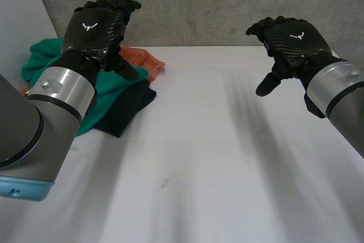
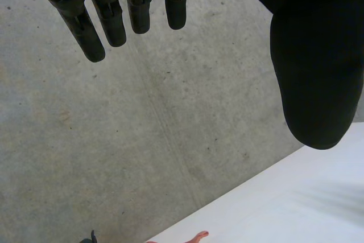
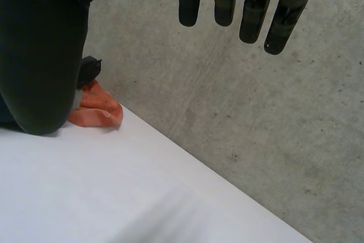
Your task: Fold the laundry.
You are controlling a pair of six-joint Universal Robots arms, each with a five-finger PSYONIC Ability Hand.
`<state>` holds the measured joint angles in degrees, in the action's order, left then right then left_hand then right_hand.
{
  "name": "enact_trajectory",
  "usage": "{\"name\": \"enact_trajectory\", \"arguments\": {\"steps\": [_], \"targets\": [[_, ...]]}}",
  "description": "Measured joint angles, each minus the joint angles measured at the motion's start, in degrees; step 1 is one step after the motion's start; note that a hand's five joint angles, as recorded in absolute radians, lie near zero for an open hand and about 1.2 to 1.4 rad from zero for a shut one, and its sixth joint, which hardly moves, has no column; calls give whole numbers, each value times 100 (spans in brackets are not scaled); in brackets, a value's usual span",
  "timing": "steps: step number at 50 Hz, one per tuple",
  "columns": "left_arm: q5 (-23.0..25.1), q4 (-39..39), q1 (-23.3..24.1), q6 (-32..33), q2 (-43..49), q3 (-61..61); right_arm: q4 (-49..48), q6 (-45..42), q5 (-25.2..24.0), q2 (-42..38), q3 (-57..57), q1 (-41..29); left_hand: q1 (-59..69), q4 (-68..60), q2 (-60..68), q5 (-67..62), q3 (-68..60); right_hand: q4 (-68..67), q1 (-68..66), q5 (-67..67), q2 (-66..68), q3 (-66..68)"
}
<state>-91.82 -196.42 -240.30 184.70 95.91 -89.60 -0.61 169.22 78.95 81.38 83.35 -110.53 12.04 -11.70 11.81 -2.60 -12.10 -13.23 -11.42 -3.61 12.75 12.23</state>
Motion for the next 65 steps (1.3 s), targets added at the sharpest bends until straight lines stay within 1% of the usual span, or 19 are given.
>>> {"name": "enact_trajectory", "arguments": {"steps": [7,13,18,21,25,30,35,37,38,39,40,41,42,43,47,54,55,61,65], "targets": [[-1,21,-25,8,3,-89,-21,36,-23,115,16,9,0,0,0,1,0,0,0,1,0,0],[88,-7,-335,230,-14,-293,-89,26,-62,231,29,12,0,0,0,1,0,0,0,1,0,0],[518,-91,-823,921,120,-394,-114,-8,-88,254,1,51,0,0,-2,0,0,0,0,1,0,0],[934,-175,-1253,1609,472,-374,-117,-21,-108,258,-11,116,0,0,-5,0,0,0,0,1,0,0],[1187,-318,-1652,2310,1074,-188,-118,-27,-121,258,-6,157,0,0,-5,1,0,0,0,0,0,0],[1235,-627,-1961,3084,1901,182,-121,-29,-126,257,19,169,0,0,-5,1,0,0,0,-3,0,0],[1034,-1199,-2219,3844,2788,715,-123,-35,-127,245,45,167,7,-14,4,0,-2,0,0,-3,0,0],[885,-1446,-2337,4101,3152,968,-123,-47,-127,237,56,166,991,-957,935,-899,-917,0,0,-3,0,0],[852,-1492,-2359,4141,3219,1019,-123,-51,-126,235,57,167,991,-957,935,-899,-917,0,0,-3,0,0],[777,-1581,-2398,4213,3346,1118,-123,-65,-126,231,61,168,2781,-2393,2362,-2306,-2327,0,0,-3,0,0],[777,-1581,-2398,4213,3346,1118,-123,-65,-126,231,61,168,2781,-2393,2362,-2306,-2327,0,0,-3,0,0],[634,-1716,-2450,4291,3530,1277,-123,-109,-126,225,66,169,4930,-4346,4432,-4199,-4260,0,0,-3,0,0],[579,-1755,-2463,4303,3583,1323,-123,-132,-126,223,67,169,4930,-4346,4432,-4199,-4260,0,0,-3,0,0],[543,-1777,-2468,4304,3610,1351,-124,-148,-126,221,68,170,5437,-5485,5477,-5202,-5388,0,0,-3,0,0],[463,-1824,-2422,4242,3563,1349,-123,-193,-126,220,68,173,5437,-5654,5622,-5220,-5557,0,0,-3,0,0],[203,-1991,-1893,3410,2701,1029,-116,-326,-126,220,61,179,5437,-5691,5657,-5220,-5589,0,0,-3,0,0],[175,-1968,-1668,3007,2347,941,-115,-352,-126,220,41,184,5437,-5692,5662,-5220,-5589,0,0,-3,0,0],[177,-1623,-1053,2075,1675,859,-114,-364,-128,225,-17,240,5437,-5692,5664,-5220,-5592,0,0,-3,0,0],[228,-923,-308,777,1245,921,-114,-347,-139,245,-103,395,5437,-5693,5670,-5220,-5607,-3,0,-3,0,0]]}}
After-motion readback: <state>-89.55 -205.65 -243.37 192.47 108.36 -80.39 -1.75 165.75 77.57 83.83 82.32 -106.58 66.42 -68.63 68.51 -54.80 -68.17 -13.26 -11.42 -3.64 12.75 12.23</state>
